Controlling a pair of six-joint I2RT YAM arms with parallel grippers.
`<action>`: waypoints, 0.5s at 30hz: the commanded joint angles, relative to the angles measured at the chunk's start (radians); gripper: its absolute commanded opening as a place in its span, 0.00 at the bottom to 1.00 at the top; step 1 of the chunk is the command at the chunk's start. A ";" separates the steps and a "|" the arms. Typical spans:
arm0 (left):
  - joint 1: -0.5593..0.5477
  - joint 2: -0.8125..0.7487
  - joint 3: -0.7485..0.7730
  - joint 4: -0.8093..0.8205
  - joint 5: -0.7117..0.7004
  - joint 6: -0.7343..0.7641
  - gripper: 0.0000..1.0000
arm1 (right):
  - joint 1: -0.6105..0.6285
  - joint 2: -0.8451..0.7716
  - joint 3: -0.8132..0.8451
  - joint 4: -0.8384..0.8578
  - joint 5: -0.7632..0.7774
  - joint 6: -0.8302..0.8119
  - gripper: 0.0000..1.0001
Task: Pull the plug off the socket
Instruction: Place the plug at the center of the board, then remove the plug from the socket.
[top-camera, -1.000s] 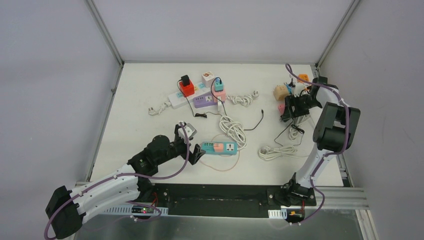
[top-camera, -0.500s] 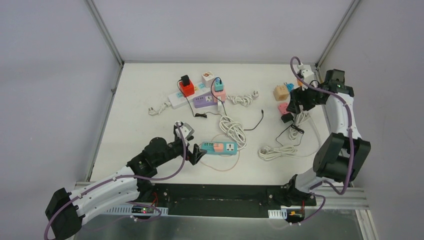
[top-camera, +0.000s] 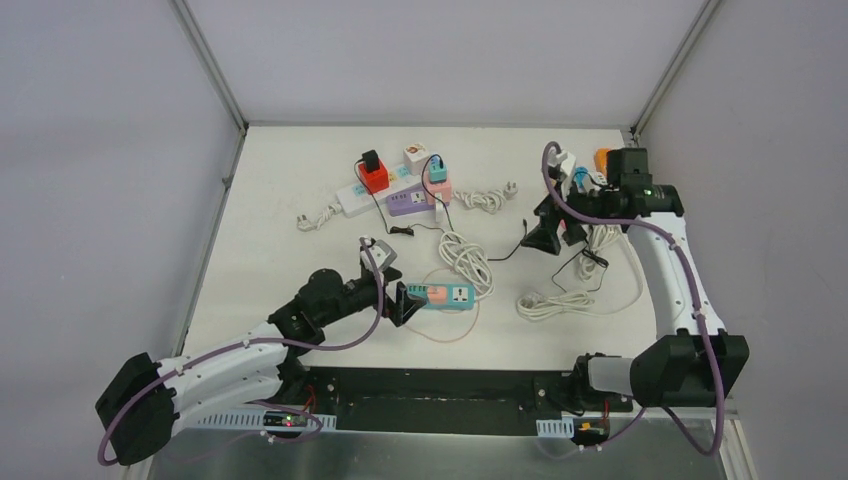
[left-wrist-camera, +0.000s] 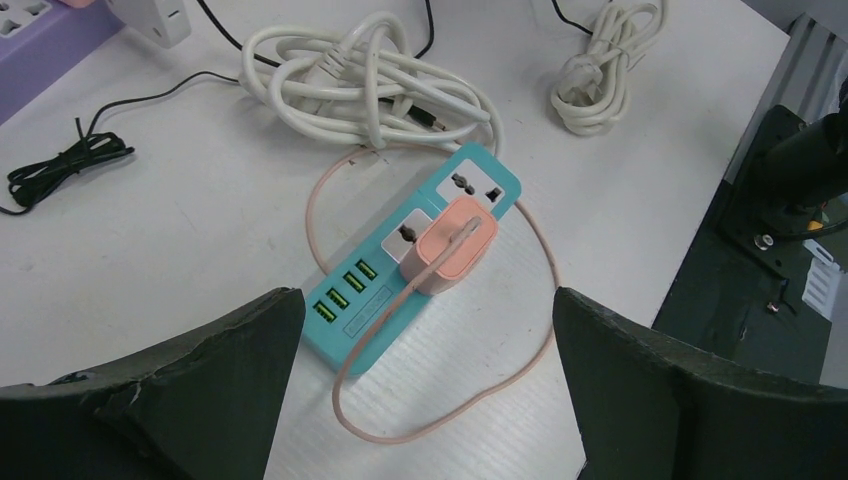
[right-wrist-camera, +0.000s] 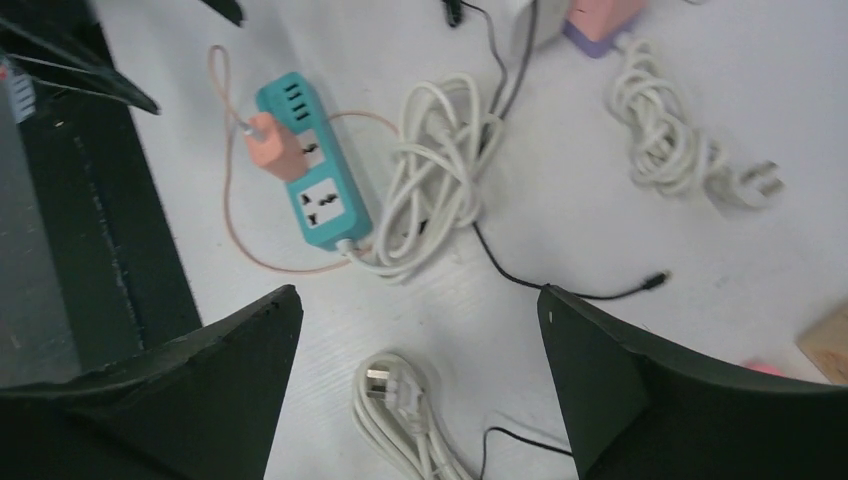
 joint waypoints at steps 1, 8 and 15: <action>0.010 0.067 0.072 0.094 0.066 0.004 0.99 | 0.101 -0.017 -0.006 -0.023 -0.084 -0.018 0.91; 0.012 0.122 0.126 0.074 0.136 0.116 0.99 | 0.171 -0.030 -0.107 0.046 -0.077 -0.092 0.93; 0.012 0.179 0.142 0.096 0.230 0.170 0.99 | 0.199 -0.008 -0.142 -0.066 -0.071 -0.287 0.93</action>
